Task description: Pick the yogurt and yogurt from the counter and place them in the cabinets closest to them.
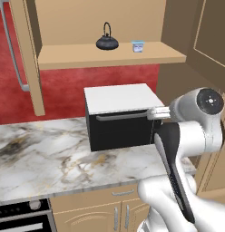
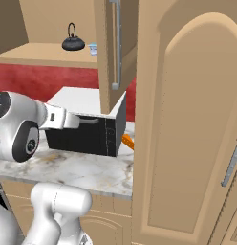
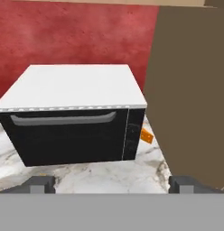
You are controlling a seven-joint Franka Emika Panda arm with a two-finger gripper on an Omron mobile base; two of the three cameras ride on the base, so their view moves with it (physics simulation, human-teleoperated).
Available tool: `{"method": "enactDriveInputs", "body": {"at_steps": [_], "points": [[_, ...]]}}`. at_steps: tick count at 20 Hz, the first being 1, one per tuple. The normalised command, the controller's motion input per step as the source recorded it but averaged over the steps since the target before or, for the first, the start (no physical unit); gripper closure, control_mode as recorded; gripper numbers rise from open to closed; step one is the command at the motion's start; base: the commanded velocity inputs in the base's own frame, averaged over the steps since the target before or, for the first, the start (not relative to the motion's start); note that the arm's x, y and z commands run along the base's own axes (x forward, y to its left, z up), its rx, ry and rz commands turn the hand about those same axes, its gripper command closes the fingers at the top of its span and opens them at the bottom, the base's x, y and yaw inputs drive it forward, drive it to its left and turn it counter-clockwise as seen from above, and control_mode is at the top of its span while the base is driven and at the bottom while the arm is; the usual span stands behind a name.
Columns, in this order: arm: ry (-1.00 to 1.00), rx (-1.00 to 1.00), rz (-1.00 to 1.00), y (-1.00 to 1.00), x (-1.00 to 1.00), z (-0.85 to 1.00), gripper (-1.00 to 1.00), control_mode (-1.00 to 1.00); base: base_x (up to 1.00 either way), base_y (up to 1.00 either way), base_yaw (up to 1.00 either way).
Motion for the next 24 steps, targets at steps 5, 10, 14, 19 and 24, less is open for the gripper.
{"method": "enactDriveInputs", "body": {"at_steps": [5, 10, 14, 19, 24], "points": [[-0.04, 0.03, 0.00, -0.06, -0.97, -0.28, -1.00, -1.00, 0.00, 0.00, 0.00], [0.00, 0.00, 0.00, 0.00, -0.06, 0.00, -1.00, -1.00, 0.00, 0.00, 0.00], [0.00, 0.00, 0.00, 0.00, -0.05, 0.00, -1.00, -1.00, 0.00, 0.00, 0.00], [0.00, 0.00, 0.00, 0.00, 0.00, 0.00, -1.00, 1.00, -0.55, 0.03, 0.00], [0.00, 0.00, 0.00, 0.00, 0.00, 0.00, -1.00, 1.00, -0.62, 0.13, 0.00]]}}
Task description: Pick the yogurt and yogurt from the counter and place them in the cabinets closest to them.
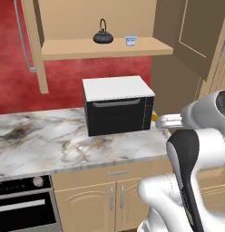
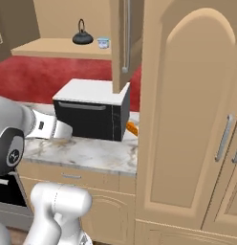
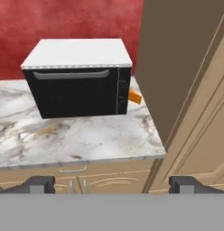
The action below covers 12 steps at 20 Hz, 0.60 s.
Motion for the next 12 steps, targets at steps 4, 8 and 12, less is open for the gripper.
{"method": "enactDriveInputs", "body": {"at_steps": [4, 8, 12], "points": [[0.00, 0.00, 0.00, 0.00, 0.00, 0.00, -1.00, 1.00, -0.56, 0.20, 0.00], [0.00, 0.00, 0.00, 0.00, 0.00, 0.00, -1.00, 1.00, -0.56, 0.30, 0.00], [0.00, 0.00, 0.00, 0.00, 0.00, 0.00, -1.00, 1.00, -0.46, 0.48, 0.00]]}}
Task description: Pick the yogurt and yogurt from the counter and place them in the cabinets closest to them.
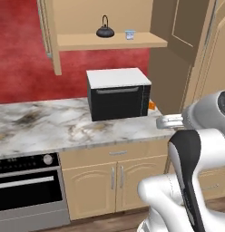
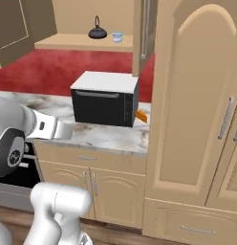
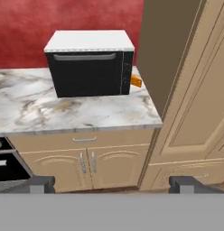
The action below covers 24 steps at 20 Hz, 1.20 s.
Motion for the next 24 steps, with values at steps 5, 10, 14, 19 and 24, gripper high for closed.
{"method": "enactDriveInputs", "body": {"at_steps": [5, 10, 14, 19, 24], "points": [[0.00, 0.00, 0.00, 0.00, 0.00, 0.00, -1.00, 1.00, -0.39, 0.63, 0.00], [0.00, 0.00, 0.00, 0.00, 0.00, 0.00, -1.00, 1.00, -0.34, 0.70, 0.00], [0.00, 0.00, 0.00, 0.00, 0.00, 0.00, -1.00, 1.00, -0.24, 0.72, 0.00], [0.00, 0.00, 0.00, 0.00, 0.00, 0.00, -1.00, 1.00, -0.19, 0.76, 0.00], [0.00, 0.00, 0.00, 0.00, 0.00, 0.00, -1.00, 1.00, -0.16, 0.70, 0.00]]}}
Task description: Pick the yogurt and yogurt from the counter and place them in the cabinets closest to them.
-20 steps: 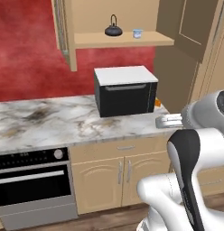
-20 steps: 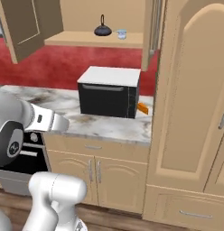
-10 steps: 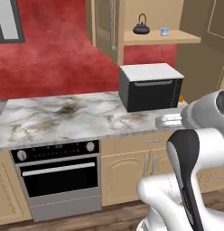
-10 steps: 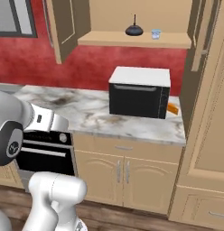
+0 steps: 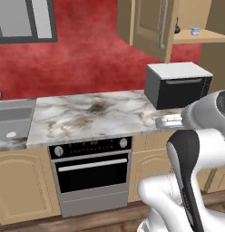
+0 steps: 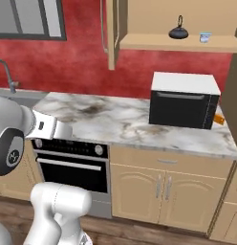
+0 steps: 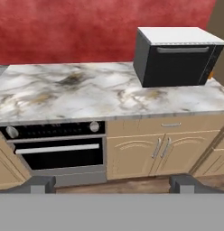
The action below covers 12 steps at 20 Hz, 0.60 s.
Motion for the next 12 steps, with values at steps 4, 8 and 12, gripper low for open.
{"method": "enactDriveInputs", "body": {"at_steps": [4, 8, 12], "points": [[0.00, 0.00, 0.00, 0.00, 0.00, 0.00, -1.00, 1.00, -0.14, 0.69, 0.00], [0.00, 0.00, 0.00, 0.00, 0.00, 0.00, -1.00, 1.00, -0.05, 0.72, 0.00], [0.00, 0.00, 0.00, 0.00, 0.00, 0.00, -1.00, 1.00, -0.07, 0.72, 0.00]]}}
